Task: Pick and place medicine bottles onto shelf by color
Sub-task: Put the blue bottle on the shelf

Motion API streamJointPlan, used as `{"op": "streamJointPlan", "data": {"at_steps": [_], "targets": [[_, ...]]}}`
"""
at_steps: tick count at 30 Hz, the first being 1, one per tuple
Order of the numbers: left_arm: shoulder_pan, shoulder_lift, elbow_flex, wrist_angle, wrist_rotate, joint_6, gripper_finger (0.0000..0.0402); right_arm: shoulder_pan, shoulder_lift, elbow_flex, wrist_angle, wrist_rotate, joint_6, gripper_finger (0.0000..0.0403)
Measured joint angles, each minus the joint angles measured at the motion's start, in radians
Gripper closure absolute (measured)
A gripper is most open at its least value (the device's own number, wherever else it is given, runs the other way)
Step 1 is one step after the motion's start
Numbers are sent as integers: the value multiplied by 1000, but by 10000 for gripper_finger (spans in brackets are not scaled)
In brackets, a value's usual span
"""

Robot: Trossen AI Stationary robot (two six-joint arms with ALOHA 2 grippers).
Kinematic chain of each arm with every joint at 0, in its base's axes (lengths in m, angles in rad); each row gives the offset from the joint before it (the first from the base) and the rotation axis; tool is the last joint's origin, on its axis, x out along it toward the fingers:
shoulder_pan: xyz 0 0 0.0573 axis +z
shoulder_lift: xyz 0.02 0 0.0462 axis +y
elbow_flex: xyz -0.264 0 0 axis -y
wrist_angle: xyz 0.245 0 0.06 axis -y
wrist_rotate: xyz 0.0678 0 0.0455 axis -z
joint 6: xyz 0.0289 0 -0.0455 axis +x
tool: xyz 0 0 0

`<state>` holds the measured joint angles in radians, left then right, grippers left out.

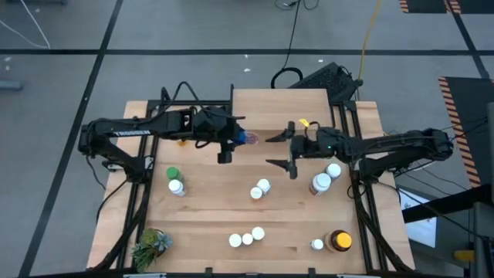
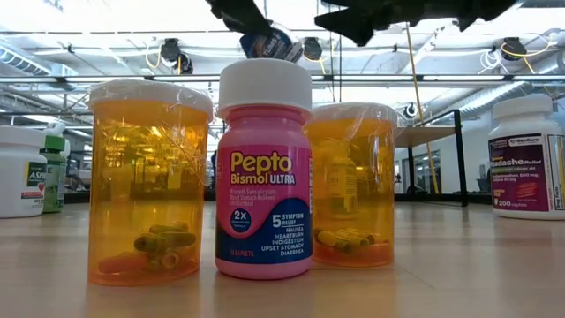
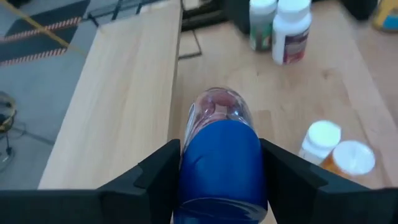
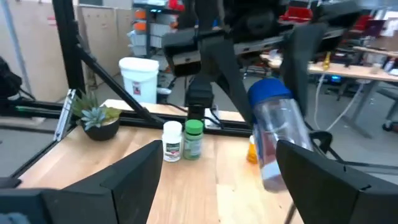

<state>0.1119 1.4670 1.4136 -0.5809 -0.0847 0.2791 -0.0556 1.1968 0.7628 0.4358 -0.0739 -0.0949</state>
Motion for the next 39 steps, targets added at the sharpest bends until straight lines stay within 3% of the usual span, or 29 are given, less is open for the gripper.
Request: {"op": "streamJointPlan", "data": {"at_steps": [8,14,22,27,35,39], "targets": [[-4,15,0,63,109,5,198,-33,122,27,85,0,3,94],[-24,41,0,68,137,7,198,-35,149,29,98,98,-49,95],[-36,50,-1,121,145,13,213,-33,194,28,90,-3,1,102],[-36,55,0,124,149,8,200,-32,198,28,95,-6,11,137],[-36,57,0,157,113,-68,191,-32,198,22,116,-6,-3,238],[-37,48,-1,166,70,-103,179,-38,199,-78,311,-7,-19,263]]}}
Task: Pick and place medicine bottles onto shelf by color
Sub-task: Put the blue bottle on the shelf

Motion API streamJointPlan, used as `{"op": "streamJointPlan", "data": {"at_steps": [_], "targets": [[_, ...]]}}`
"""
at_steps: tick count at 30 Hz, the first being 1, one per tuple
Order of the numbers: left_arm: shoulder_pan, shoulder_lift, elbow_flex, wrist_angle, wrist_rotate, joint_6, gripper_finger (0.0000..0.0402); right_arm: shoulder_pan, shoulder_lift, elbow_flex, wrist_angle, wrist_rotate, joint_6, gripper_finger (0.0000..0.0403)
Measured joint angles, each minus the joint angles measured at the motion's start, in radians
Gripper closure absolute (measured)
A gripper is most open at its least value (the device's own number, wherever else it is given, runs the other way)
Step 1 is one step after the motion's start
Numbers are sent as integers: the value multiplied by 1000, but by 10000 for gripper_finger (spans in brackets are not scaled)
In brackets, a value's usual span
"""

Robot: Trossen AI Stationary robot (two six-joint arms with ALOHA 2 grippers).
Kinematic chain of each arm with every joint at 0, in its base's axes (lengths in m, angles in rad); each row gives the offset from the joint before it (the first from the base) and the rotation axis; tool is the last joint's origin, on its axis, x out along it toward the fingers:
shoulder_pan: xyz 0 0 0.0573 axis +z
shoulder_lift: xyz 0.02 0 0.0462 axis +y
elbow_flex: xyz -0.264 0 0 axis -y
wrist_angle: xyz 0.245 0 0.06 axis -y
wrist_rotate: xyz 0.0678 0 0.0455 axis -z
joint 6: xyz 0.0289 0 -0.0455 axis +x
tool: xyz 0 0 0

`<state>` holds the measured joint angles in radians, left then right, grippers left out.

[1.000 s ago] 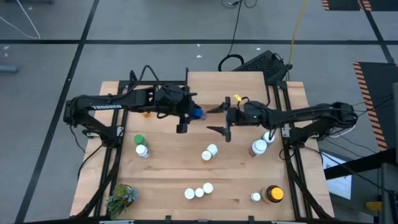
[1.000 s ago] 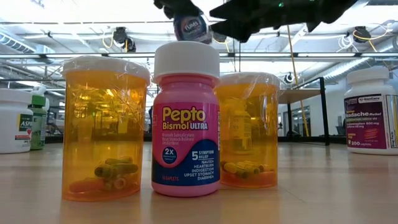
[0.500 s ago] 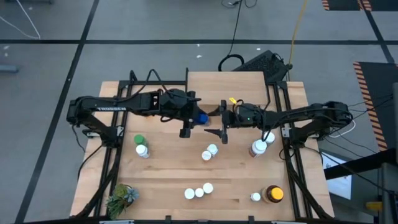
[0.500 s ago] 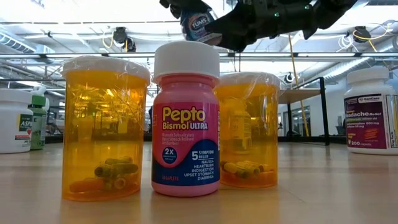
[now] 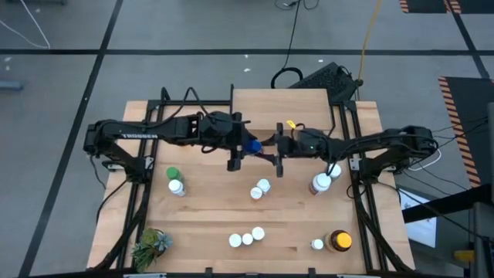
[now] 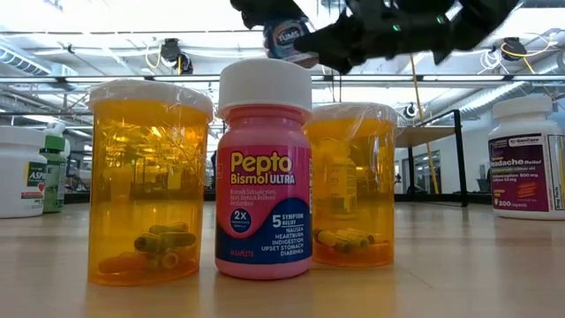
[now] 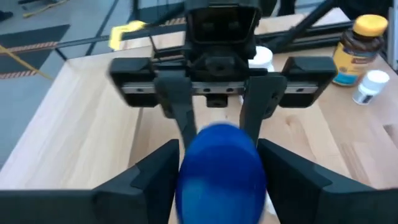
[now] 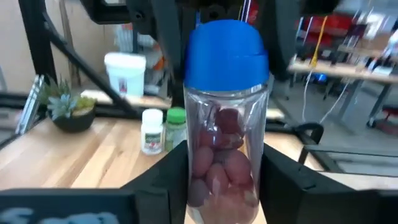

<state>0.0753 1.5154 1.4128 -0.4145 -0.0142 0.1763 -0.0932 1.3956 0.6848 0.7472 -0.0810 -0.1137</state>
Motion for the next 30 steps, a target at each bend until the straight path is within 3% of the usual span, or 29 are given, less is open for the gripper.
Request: {"op": "streamJointPlan", "data": {"at_steps": [3,6,9,15,19,25,30], "targets": [[1,-10,1,13,-2,-7,160,-5,1,-112,254,-11,14,263],[3,-8,1,2,-14,4,138,-29,-4,-180,392,-38,54,258],[3,5,0,48,-5,35,119,-47,-11,-195,401,-79,74,257],[1,68,-26,189,109,62,104,-49,-11,-195,392,-89,74,256],[2,98,-21,245,88,47,127,-49,-10,-195,376,-84,72,255],[2,121,-23,268,99,31,215,-49,-11,-195,368,-89,74,255],[1,120,-23,256,101,24,221,-42,-10,-195,362,-84,75,255]]}}
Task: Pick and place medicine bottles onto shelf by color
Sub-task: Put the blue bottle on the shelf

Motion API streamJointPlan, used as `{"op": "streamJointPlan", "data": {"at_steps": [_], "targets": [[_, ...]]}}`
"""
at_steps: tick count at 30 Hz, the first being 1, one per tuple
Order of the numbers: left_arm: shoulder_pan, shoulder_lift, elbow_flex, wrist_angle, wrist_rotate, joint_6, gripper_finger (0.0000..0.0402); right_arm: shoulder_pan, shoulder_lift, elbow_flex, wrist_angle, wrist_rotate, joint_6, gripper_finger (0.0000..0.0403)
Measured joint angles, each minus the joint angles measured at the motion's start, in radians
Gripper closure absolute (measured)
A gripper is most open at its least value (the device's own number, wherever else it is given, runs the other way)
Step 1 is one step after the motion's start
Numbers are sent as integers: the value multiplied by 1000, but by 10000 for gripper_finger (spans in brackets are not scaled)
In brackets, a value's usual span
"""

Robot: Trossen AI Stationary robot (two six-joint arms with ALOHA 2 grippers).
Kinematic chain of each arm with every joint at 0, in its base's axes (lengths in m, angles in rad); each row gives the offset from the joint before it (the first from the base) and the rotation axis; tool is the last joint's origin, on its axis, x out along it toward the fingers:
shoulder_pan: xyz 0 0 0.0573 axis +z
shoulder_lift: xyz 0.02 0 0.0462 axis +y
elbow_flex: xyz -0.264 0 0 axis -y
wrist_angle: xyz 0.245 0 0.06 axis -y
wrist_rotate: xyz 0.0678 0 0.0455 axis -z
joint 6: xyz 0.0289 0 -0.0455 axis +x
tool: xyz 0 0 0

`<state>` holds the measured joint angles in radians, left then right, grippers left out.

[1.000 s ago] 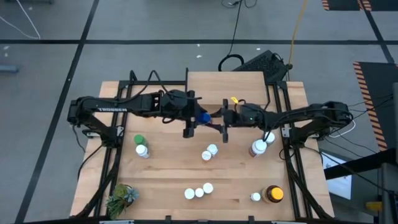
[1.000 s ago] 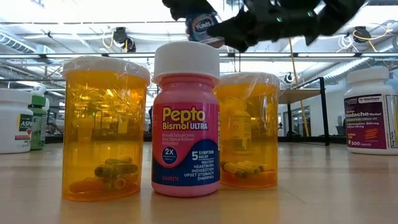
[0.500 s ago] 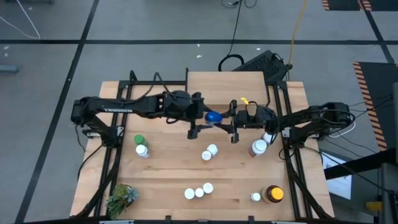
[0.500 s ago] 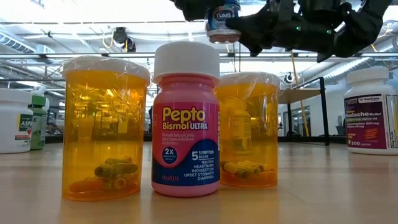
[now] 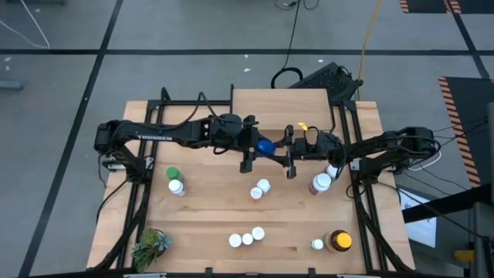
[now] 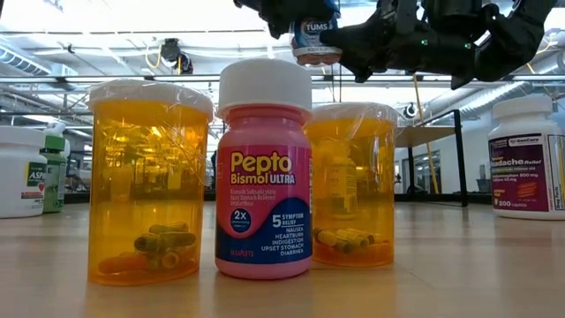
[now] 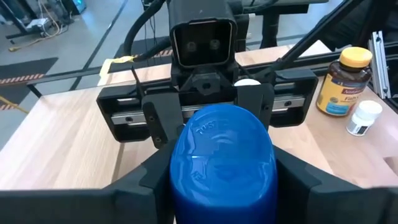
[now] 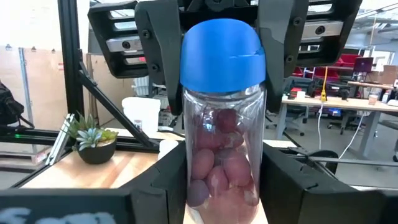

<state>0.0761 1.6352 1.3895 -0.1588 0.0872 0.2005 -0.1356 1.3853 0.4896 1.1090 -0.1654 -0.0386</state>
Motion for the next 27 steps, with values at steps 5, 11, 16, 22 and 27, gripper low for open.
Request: {"op": "streamJointPlan", "data": {"at_steps": [5,11,16,22,27], "targets": [[1,-4,0,-9,-10,3,208,0,-2,1,-12,4,18,235],[24,-21,1,-59,-93,48,217,0,-69,1,-133,107,27,163],[95,-72,5,-84,-142,166,212,-1,-212,1,-389,361,8,125],[293,-66,6,-56,-44,258,203,48,-274,0,-561,374,75,118],[501,0,6,48,145,265,209,80,-252,0,-524,375,40,117]]}}
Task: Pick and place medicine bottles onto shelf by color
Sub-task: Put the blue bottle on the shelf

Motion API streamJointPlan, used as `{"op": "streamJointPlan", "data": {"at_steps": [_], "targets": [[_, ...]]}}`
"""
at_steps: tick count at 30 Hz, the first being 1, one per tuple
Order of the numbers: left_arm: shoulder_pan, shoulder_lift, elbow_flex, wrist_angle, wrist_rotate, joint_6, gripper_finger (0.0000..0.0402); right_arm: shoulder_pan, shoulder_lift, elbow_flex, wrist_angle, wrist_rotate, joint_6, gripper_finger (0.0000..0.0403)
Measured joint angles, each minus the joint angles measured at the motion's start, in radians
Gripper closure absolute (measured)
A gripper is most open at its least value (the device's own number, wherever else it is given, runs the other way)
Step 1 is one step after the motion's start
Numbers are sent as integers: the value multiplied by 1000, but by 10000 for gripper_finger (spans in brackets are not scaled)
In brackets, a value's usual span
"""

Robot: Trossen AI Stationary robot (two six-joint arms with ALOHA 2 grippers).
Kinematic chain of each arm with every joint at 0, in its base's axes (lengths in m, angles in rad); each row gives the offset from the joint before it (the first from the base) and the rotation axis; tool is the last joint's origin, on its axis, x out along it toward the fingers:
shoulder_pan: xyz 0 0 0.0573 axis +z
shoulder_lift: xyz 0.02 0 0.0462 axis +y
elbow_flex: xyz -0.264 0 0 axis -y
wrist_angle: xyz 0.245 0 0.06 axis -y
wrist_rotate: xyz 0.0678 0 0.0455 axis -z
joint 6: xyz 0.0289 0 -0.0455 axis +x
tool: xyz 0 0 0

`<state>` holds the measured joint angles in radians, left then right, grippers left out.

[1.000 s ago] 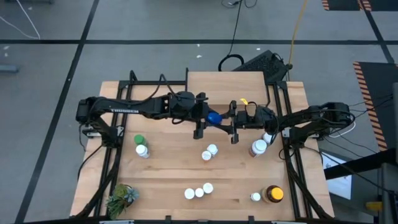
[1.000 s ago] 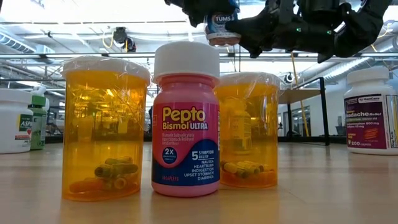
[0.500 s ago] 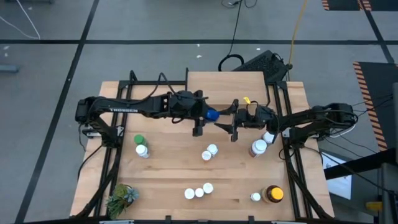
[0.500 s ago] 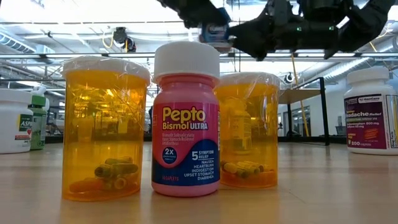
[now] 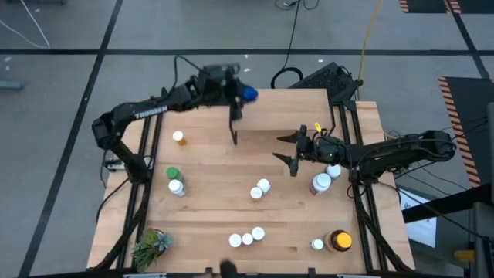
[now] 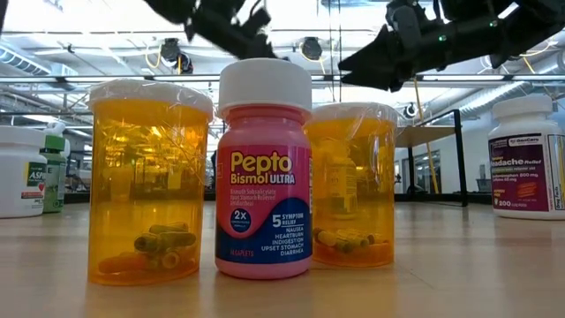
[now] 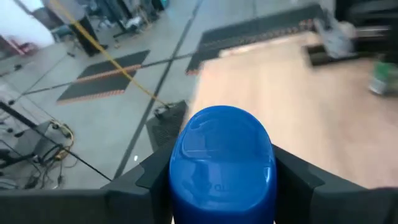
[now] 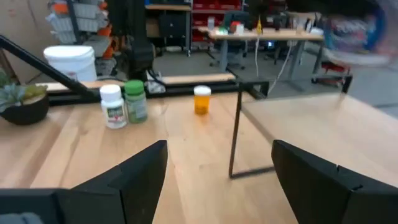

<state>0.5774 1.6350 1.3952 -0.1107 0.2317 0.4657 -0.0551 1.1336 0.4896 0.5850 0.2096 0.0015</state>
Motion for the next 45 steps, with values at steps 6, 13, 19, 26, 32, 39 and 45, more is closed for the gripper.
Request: {"op": "streamJointPlan", "data": {"at_steps": [6,13,19,26,32,39,45], "targets": [[189,80,3,78,317,-88,199,-2,-8,0,52,3,-50,117],[235,173,3,113,388,-71,196,-2,-7,0,73,3,-95,117],[226,207,3,120,389,-32,196,-9,-7,0,64,31,-148,117],[205,202,3,86,349,4,195,-16,-7,0,53,30,-152,117],[199,201,3,87,288,-36,194,-16,-7,0,46,30,-149,117],[199,200,3,86,280,-55,185,-16,-7,0,42,30,-148,117],[199,200,3,84,280,-76,129,-16,-7,0,38,30,-145,117]]}}
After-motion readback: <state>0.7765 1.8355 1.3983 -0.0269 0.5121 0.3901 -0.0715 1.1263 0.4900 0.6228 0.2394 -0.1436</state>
